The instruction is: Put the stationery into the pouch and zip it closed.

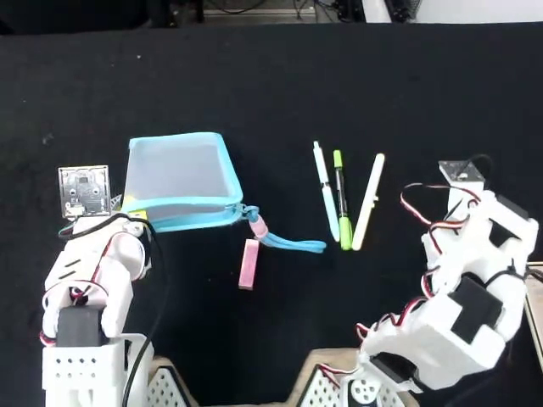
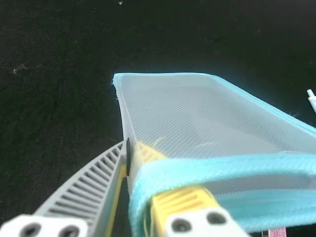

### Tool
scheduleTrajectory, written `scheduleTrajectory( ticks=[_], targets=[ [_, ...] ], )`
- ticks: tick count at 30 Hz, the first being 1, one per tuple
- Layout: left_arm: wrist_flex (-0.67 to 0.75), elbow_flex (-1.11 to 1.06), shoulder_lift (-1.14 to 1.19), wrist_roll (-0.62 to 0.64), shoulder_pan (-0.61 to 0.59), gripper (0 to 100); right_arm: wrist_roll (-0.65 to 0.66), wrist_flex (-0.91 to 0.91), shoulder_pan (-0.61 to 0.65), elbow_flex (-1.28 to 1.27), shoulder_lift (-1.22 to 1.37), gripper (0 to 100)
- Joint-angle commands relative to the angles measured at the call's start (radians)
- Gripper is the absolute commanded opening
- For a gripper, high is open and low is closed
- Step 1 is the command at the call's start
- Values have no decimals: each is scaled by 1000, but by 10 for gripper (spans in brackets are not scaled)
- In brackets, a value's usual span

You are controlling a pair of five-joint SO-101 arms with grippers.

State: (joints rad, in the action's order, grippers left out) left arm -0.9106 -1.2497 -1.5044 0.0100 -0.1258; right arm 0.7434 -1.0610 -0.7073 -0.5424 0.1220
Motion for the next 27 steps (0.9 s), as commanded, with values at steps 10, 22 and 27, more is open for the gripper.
scheduleTrajectory(
  ticks=[10, 22, 27],
  targets=[
    [5, 16, -2, 12, -8, 30, 12, -32, -11, 54, -159, 10],
    [6, 16, -2, 11, -8, 30, 9, -368, 157, -1, -702, 10],
    [6, 16, -2, 11, -8, 30, -18, -365, 278, -147, -1023, 10]
  ],
)
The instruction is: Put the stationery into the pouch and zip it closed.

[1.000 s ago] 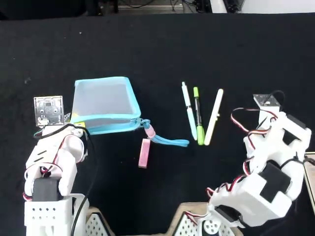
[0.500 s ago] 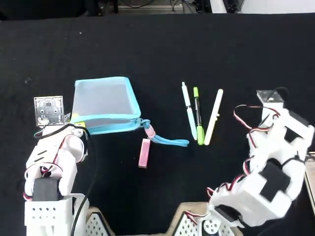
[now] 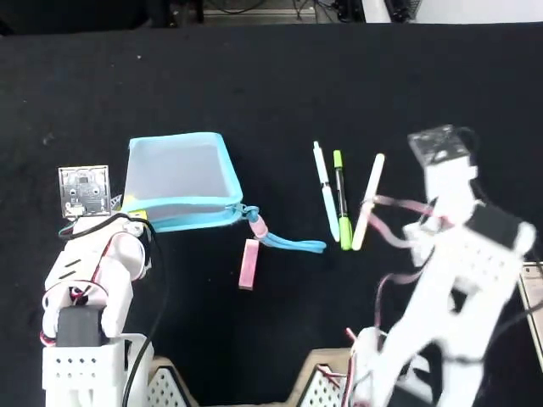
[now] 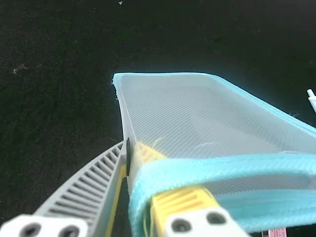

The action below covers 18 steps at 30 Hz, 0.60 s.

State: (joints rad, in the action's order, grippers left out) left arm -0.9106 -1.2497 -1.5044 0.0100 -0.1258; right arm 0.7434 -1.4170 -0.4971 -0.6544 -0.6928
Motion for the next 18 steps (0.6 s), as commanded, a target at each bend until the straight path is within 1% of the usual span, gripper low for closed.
scheduleTrajectory(
  ticks=[1, 5, 9, 13, 16, 18],
  targets=[
    [6, 16, -2, 11, -8, 30, -54, -9, 98, -50, -275, 11],
    [6, 15, -2, 11, -8, 30, -232, -11, 258, -56, -522, 11],
    [6, 15, -2, 11, -8, 30, -417, -8, 519, -28, -694, 11],
    [6, 15, -2, 11, -8, 30, -554, 37, 786, 24, -743, 11],
    [6, 15, -2, 11, -8, 30, -626, 124, 922, 27, -743, 11],
    [5, 15, -2, 11, -8, 30, -643, 192, 991, 18, -745, 11]
  ],
)
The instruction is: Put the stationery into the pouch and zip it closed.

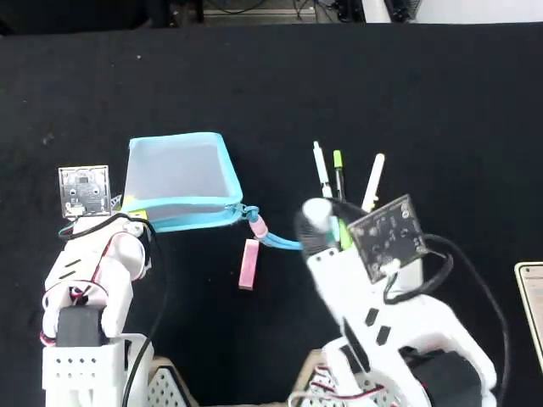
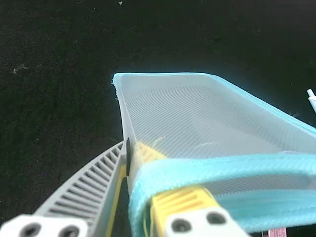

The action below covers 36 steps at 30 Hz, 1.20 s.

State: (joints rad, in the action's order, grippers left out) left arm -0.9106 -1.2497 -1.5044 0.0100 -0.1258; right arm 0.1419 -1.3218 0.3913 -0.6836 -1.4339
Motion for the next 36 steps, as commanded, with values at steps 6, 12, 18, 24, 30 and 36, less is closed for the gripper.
scheduleTrajectory(
  ticks=[6, 12, 18, 24, 30, 36],
  targets=[
    [5, 15, -2, 11, -8, 30, -43, 293, 276, 5, -4, 11],
    [8, 8, -2, 11, -8, 30, -38, 551, 358, -182, -4, 11],
    [12, 4, -2, 11, -8, 30, -38, 835, 361, -394, -12, 11],
    [12, 4, -2, 11, -8, 30, -38, 977, 393, -466, -5, 11],
    [12, 4, -2, 11, -8, 30, -37, 1097, 486, -584, -4, 11],
    [9, 4, -2, 11, -8, 30, 35, 1344, 456, -716, -4, 11]
  ],
)
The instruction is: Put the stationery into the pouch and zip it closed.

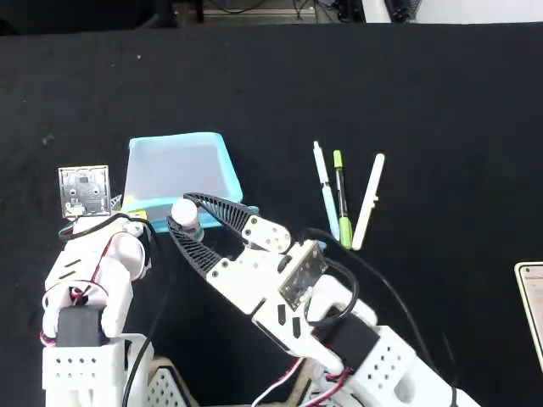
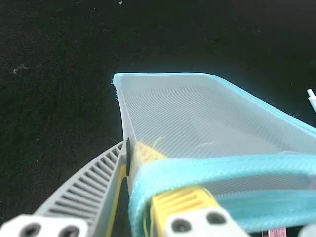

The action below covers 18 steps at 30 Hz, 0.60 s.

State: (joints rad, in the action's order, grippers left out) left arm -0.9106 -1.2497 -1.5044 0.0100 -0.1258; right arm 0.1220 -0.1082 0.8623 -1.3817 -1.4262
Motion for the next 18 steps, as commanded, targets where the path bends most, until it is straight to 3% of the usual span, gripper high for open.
scheduleTrajectory(
  ticks=[1, 8, 18],
  targets=[
    [9, 4, -2, 11, -8, 30, 89, 172, -20, -38, -12, 11],
    [12, 4, -2, 11, -8, 30, 173, 341, -18, -182, -12, 11],
    [12, 4, -2, 12, -8, 30, 172, 374, -60, -202, -10, 11]
  ],
)
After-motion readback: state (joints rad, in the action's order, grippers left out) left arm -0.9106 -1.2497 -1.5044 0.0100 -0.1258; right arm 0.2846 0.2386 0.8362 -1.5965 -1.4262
